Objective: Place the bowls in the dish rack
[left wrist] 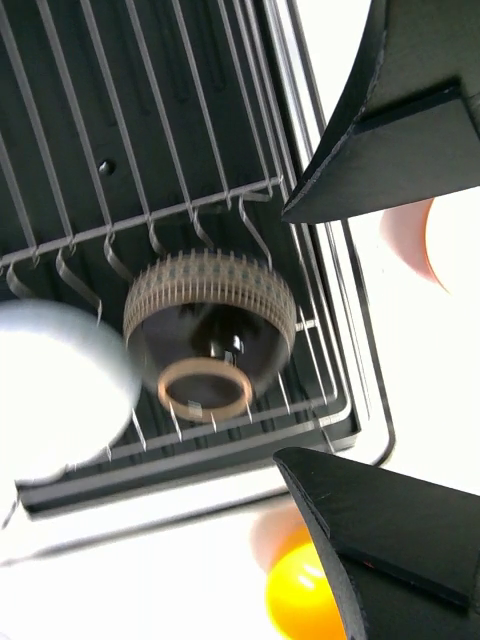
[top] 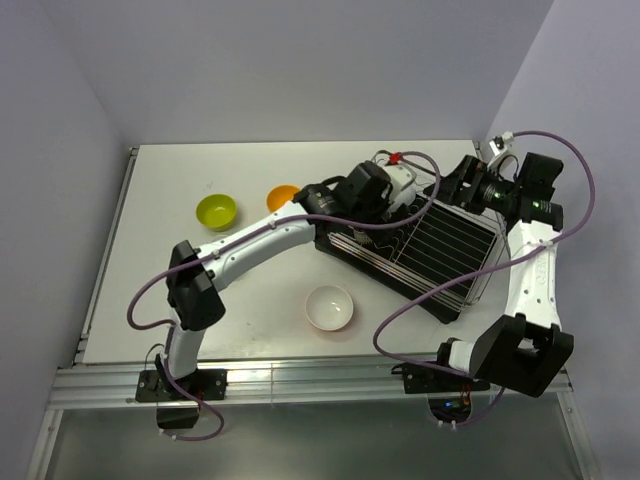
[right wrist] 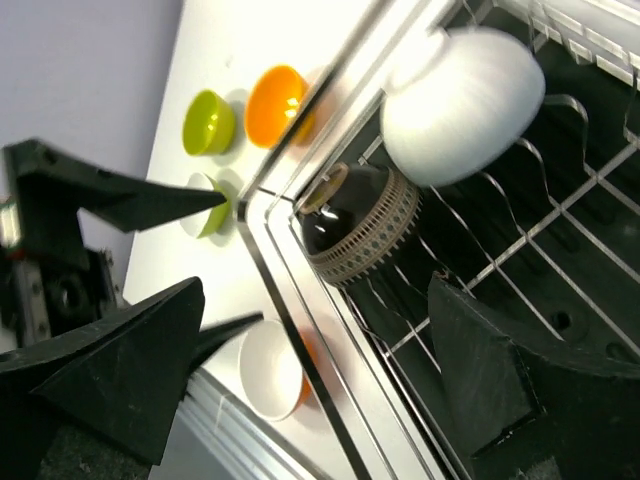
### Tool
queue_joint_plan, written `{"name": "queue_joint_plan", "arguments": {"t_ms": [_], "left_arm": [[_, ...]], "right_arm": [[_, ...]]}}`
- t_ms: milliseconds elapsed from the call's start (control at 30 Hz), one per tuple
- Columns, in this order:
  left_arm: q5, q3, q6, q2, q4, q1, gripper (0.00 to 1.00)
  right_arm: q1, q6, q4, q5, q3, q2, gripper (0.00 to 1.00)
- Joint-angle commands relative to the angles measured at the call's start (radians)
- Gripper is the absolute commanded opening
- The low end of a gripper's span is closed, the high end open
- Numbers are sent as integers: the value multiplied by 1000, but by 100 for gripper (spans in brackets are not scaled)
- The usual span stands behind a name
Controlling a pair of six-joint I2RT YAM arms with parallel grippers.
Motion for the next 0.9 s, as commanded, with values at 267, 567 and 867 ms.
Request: {"name": "queue_joint_plan", "arguments": {"t_ms": [267, 567, 867], "left_arm": [[179, -220, -100, -283, 105, 212, 99], [470, -494, -87, -525, 182, 569, 99], [847, -841, 162, -714, 174, 635, 99]], "right_arm": [[223, 6, -13, 138, 182, -57, 100], [482, -123, -48, 408, 223, -27, 100], [614, -203, -11, 522, 146, -25, 100]]}}
